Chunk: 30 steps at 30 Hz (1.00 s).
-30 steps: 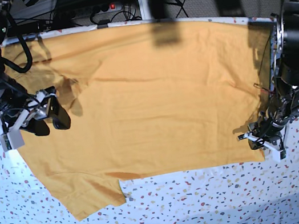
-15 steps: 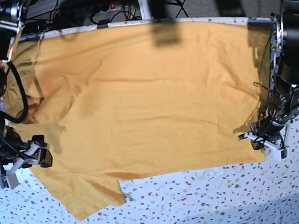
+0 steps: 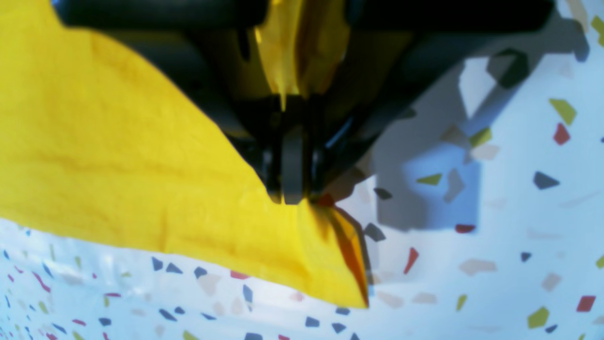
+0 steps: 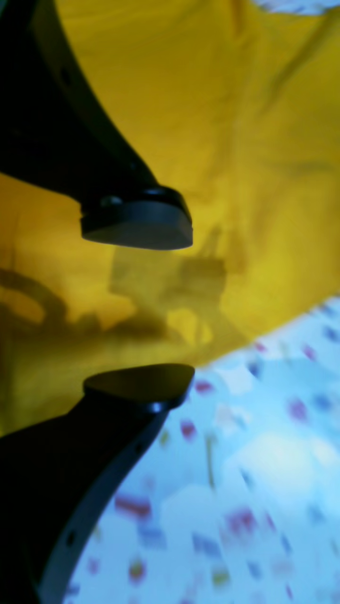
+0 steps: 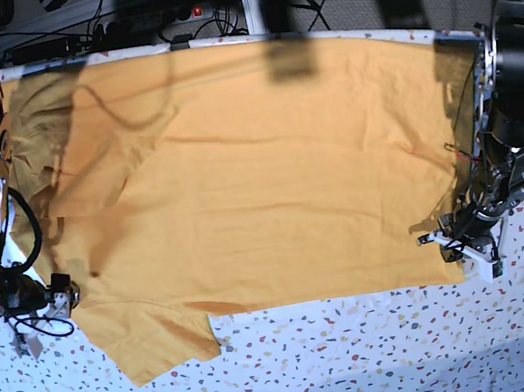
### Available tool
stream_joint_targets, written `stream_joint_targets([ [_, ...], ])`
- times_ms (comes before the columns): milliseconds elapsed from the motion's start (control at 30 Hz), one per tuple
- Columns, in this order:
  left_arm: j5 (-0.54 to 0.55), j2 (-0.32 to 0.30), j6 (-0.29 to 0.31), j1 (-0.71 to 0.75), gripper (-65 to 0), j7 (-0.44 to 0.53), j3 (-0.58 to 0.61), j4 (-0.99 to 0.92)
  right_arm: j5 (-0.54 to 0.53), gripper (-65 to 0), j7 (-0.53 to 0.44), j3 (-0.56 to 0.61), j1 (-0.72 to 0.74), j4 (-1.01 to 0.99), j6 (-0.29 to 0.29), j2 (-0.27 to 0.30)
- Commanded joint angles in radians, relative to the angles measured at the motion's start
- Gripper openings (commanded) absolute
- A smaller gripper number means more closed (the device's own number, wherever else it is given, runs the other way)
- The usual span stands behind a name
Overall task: Fold the T-shirt properly
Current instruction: 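Lift the shirt's side edges and fold them toward the collar with both grippers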
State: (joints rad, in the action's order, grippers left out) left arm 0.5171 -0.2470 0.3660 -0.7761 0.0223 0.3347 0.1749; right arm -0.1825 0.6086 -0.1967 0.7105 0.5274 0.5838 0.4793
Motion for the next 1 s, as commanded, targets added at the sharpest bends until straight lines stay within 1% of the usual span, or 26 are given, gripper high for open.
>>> stream_joint_targets([
  [0, 0.006, -0.008, 0.000, -0.038, -65.0, 0.024, -0.001, 0.015, 0.010, -27.1, -0.048, 0.018, 0.034, 0.004, -0.002, 0.018],
  [100, 0.006, -0.008, 0.000, -0.038, -65.0, 0.024, -0.001, 0.015, 0.084, -27.1, -0.113, 0.066, 0.034, -0.009, -0.043, 0.011],
  [233, 0.006, -0.008, 0.001, -0.038, -65.0, 0.024, -0.001, 0.015, 0.129, -27.1, -0.168, 0.081, 0.036, -0.009, -0.094, 0.011],
  [367, 0.006, -0.006, 0.000, -0.038, -65.0, 0.025, -0.001, 0.015, 0.158, -27.1, -0.183, 0.081, 0.034, -0.011, -0.109, 0.011],
  [467, 0.006, -0.002, 0.001, -0.038, -65.0, 0.024, -0.001, 0.015, 0.157, -27.1, -0.202, 0.081, 0.019, -0.028, -0.128, 0.011],
  [567, 0.007, 0.001, 0.001, -0.038, -65.0, 0.024, -0.001, 0.015, 0.158, -27.1, -0.231, 0.081, -0.015, -0.032, -0.130, 0.011],
  [667, 0.007, 0.000, 0.001, -0.038, -65.0, 0.024, -0.001, 0.015, 0.168, -27.5, -0.236, 0.081, -0.040, -0.032, -0.130, 0.011],
  [733, 0.007, 0.000, 0.001, -0.038, -65.0, 0.024, -0.001, 0.015, 0.180, -31.9, -0.227, 0.081, -0.050, -0.032, -0.130, 0.010],
  [800, 0.007, 0.000, 0.001, -0.039, -65.0, 0.026, -0.001, 0.015, 0.180, -39.3, -0.203, 0.081, -0.053, -0.033, -0.130, 0.011],
  [967, 0.006, 0.000, 0.001, -0.039, -65.0, 0.032, -0.001, 0.019, 0.180, -65.0, -0.189, 0.081, -0.040, -0.032, -0.129, 0.011],
])
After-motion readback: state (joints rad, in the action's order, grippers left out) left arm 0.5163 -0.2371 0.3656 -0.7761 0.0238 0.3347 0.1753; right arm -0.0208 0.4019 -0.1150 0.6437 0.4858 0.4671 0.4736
